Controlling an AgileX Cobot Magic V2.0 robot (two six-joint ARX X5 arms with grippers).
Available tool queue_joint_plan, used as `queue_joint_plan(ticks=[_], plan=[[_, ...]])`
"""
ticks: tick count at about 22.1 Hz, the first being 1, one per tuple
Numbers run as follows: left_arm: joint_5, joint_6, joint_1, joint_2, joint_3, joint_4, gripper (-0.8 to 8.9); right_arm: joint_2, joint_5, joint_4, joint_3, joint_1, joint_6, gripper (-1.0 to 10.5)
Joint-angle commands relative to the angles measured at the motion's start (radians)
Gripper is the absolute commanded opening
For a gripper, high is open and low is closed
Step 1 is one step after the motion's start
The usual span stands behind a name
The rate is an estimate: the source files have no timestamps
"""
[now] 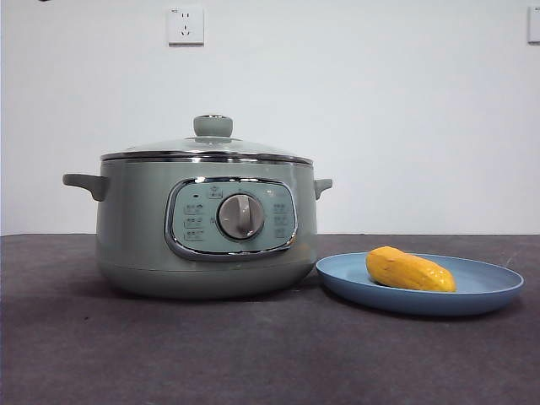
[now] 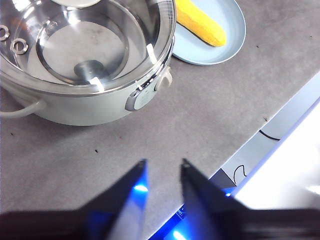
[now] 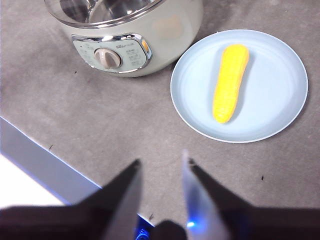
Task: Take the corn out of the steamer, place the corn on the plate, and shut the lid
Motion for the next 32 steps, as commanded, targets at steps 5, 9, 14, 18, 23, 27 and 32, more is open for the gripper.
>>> queue_joint_plan(ticks=[5, 9, 14, 18, 23, 27, 32], plan=[[-0.002, 0.002, 0.002, 0.0, -0.008, 0.009, -0.04, 0.0, 0.002, 0.002, -0.008, 0.0, -0.001, 0.0], [-0.002, 0.002, 0.002, 0.0, -0.008, 0.009, -0.04, 0.0, 0.002, 0.002, -0.008, 0.0, -0.001, 0.0], [-0.002, 0.002, 0.002, 0.0, -0.008, 0.015, -0.04, 0.0, 0.002, 0.002, -0.008, 0.0, -0.001, 0.0], [-0.002, 0.001, 0.002, 0.0, -0.008, 0.021, -0.04, 0.0, 0.002, 0.002, -0.008, 0.0, -0.001, 0.0], [0.0, 0.001, -0.005, -0.003, -0.008, 0.074, -0.04, 0.0, 0.002, 0.002, -0.008, 0.0, -0.001, 0.0], [-0.053, 0.054, 0.008, -0.01, -0.008, 0.134, -0.04, 0.0, 0.003, 0.002, -0.008, 0.0, -0.001, 0.0], [-0.043, 0.183, 0.082, -0.077, -0.016, 0.428, -0.04, 0.0, 0.004, 0.002, -0.008, 0.0, -0.001, 0.0]])
